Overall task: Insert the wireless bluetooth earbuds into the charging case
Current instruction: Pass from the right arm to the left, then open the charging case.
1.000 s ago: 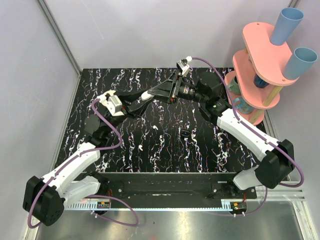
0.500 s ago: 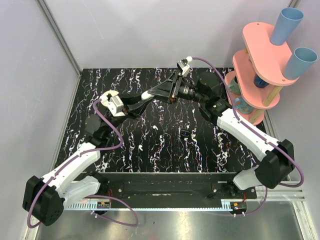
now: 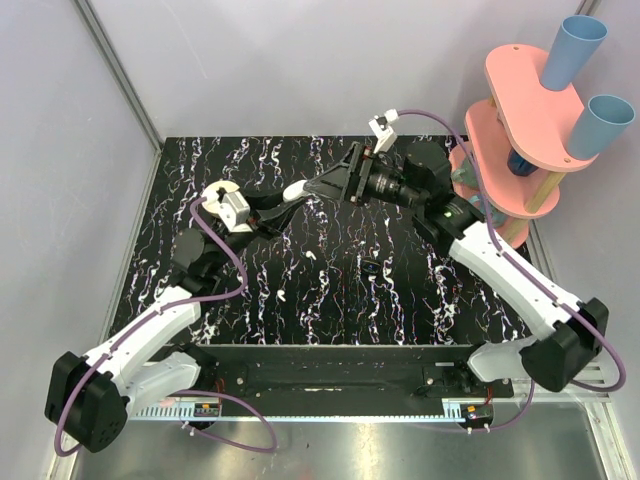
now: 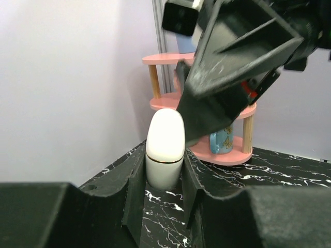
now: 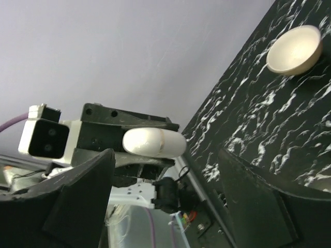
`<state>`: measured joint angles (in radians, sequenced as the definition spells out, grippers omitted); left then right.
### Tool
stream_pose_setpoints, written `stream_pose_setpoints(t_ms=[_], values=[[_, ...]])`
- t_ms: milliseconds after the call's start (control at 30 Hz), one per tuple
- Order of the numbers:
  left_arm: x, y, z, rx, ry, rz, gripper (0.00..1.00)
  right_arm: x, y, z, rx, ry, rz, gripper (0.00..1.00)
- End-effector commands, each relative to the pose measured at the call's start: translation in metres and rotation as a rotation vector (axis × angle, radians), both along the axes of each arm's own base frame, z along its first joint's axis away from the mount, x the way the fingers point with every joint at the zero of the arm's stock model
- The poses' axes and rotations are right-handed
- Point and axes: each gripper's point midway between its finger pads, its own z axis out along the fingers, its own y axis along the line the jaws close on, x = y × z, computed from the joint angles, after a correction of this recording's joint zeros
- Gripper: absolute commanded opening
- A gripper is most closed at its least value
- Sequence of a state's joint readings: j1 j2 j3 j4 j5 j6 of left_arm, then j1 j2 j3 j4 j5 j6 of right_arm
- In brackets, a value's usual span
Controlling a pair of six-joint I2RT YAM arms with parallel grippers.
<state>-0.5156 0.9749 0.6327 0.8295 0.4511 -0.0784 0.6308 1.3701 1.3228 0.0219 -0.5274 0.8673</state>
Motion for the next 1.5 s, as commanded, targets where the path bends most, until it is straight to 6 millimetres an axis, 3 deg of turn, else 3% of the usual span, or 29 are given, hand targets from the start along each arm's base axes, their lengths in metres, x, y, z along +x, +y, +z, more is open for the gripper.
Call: stream_pose_setpoints(t_ms=[0,167,467,700,1033,1467], values=[[-0.006,0.007,0.016,-0.067,-0.033,0.012,0.00,0.000,-0.030,0.042,-0.091,-0.300,-0.120,0.87],[-0.014,0.004,0.016,-0.096,-0.010,-0.044,0.00,-0.002,-0.032,0.031,-0.227,-0.401,-0.066,0.83],[-0.032,-0.007,0.033,-0.150,-0.018,-0.193,0.00,-0.008,-0.029,0.019,-0.336,-0.448,-0.007,0.79],[-0.036,-0.015,0.033,-0.144,-0.011,-0.260,0.00,-0.016,-0.022,0.023,-0.338,-0.477,0.023,0.79],[-0.045,-0.021,0.033,-0.123,-0.022,-0.324,0.00,-0.001,-0.027,0.018,-0.374,-0.456,-0.064,0.79],[-0.061,-0.026,0.032,-0.070,-0.038,-0.404,0.00,0.005,-0.028,0.030,-0.328,-0.450,-0.119,0.80]])
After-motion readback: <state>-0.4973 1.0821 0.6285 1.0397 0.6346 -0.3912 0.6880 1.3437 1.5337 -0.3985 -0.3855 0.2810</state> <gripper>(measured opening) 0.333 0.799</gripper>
